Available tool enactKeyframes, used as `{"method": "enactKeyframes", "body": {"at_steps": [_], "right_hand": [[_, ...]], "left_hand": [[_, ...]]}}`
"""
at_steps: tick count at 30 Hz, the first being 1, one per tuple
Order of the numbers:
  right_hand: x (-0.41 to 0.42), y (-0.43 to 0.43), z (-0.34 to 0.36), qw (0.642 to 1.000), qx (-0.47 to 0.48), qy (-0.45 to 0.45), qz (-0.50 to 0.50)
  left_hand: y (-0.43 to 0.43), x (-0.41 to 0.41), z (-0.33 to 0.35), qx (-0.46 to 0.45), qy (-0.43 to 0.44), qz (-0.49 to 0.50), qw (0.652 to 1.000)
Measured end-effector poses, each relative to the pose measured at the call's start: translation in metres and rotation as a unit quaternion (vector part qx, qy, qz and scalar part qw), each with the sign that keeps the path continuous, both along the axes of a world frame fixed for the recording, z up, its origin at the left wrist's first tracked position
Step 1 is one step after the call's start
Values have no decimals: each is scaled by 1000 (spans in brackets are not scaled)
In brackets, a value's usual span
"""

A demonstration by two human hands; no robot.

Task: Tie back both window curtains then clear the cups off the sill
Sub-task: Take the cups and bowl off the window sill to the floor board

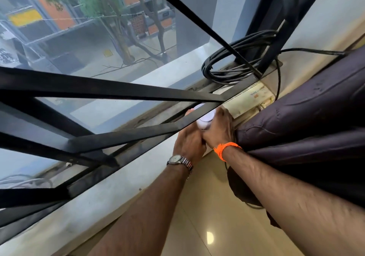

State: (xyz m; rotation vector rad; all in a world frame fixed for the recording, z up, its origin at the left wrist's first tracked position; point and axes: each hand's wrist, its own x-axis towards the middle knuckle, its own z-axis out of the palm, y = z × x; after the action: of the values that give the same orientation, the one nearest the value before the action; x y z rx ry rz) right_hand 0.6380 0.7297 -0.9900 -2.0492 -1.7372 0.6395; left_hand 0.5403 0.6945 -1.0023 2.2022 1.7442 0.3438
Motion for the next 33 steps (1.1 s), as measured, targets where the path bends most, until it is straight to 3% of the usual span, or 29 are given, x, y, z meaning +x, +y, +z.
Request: {"method": "enactKeyframes", "body": {"at_steps": [3,7,12,19,26,33], "right_hand": [[3,-3,3,1000,3,-18,4],[5,-10,13,1000,2,-10,11],[7,-29,25,999,-34,1,21],[16,-53,48,991,-110,57,47],[15,-87,82,958,-262,103,44],[-5,-127,120,962,-227,145,52]], "left_hand": [[3,-3,0,25,12,0,1000],[-7,2,23,67,-80,21,994],[-28,-2,30,-79,-171,106,976],[-55,-17,28,-88,-169,119,974],[-86,-42,62,-116,-137,148,973],[-122,-83,100,-179,-210,201,940]]}}
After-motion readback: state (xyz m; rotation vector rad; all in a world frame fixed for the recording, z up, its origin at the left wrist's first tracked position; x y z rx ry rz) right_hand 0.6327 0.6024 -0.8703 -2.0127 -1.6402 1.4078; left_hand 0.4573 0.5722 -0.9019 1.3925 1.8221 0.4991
